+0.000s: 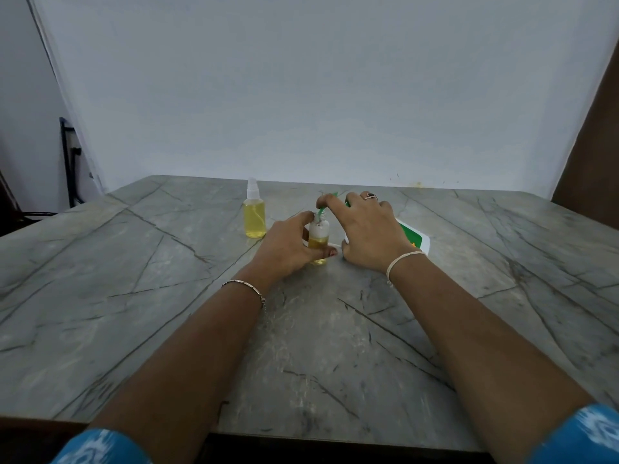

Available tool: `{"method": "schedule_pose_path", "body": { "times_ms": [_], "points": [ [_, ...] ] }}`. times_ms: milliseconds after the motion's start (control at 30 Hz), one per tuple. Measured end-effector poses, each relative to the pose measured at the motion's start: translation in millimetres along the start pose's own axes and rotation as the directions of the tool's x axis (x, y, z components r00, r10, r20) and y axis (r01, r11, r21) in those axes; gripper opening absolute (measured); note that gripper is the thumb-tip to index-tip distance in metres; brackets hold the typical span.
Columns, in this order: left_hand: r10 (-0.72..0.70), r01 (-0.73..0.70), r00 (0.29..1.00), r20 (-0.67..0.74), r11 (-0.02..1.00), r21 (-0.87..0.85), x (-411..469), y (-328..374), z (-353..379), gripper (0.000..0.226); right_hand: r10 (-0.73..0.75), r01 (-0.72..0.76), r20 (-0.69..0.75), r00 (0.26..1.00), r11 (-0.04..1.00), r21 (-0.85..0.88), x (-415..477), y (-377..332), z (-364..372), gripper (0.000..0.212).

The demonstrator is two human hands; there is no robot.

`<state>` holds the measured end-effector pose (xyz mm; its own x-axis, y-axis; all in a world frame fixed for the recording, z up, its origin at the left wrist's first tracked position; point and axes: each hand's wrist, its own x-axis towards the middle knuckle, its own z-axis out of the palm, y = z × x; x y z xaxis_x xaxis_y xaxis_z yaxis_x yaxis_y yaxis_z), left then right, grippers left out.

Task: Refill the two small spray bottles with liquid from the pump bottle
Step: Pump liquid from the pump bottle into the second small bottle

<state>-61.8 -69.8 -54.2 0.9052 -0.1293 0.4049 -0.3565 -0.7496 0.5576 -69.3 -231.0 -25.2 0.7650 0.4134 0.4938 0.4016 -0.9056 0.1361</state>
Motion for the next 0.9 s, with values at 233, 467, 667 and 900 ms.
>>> {"method": "schedule_pose_path", "body": {
  "times_ms": [233, 467, 667, 900],
  "points": [
    [-0.007, 0.007, 1.0, -0.005, 1.0, -0.018, -0.7, -0.3, -0.1, 0.068, 0.0, 0.0, -0.013, 1.0, 1.0, -0.016, 0.3, 1.0, 3.3, 0.076],
    [-0.012, 0.012, 1.0, -0.001, 1.0, -0.013, 1.5, -2.2, 0.9, 0.072, 0.001, -0.002, -0.018, 1.0, 1.0, -0.026, -0.3, 2.3, 5.3, 0.079],
    [-0.018, 0.018, 1.0, 0.005, 1.0, -0.012, 2.6, -2.4, 1.8, 0.071, 0.013, -0.014, -0.038, 0.999, 0.999, -0.03, 2.3, -1.0, 6.9, 0.074],
    [-0.011, 0.011, 1.0, -0.006, 1.0, -0.029, 0.8, -1.4, 0.6, 0.065, -0.001, 0.0, -0.018, 1.0, 1.0, -0.029, -1.4, 2.7, 5.2, 0.086]
  ]
}}
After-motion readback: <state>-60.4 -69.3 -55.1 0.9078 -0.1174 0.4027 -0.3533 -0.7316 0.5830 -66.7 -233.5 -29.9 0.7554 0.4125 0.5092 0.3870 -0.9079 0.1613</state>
